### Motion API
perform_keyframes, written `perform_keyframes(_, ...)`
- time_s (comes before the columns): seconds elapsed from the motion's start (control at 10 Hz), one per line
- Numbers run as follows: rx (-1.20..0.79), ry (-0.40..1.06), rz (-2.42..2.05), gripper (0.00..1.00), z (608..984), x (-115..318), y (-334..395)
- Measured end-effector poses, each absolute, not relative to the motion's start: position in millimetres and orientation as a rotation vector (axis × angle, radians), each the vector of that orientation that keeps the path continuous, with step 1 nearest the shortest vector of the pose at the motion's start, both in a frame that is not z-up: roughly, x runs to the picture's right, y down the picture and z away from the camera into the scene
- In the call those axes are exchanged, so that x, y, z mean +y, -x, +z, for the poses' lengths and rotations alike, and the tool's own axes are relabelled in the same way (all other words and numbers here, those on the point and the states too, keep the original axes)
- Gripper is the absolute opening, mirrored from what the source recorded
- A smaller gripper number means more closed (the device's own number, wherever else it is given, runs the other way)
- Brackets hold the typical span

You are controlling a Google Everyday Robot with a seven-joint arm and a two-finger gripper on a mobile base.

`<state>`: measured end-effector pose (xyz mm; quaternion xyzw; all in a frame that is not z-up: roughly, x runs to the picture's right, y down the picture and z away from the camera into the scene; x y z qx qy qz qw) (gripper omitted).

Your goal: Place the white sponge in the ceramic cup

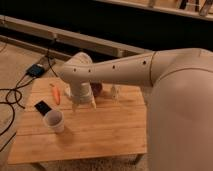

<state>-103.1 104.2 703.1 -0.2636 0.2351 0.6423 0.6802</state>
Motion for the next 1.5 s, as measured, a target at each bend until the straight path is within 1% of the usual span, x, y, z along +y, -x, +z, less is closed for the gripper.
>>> perform_keyframes(0.8,0.526,0.593,1.44,0.65,703.7,103.9,104.0)
perform_keyframes(1.1,0.533,0.62,1.304,0.65,720.6,105.5,115.8)
perform_keyframes(1.5,0.487,0.689,1.095,0.65,767.8,92.6,143.9)
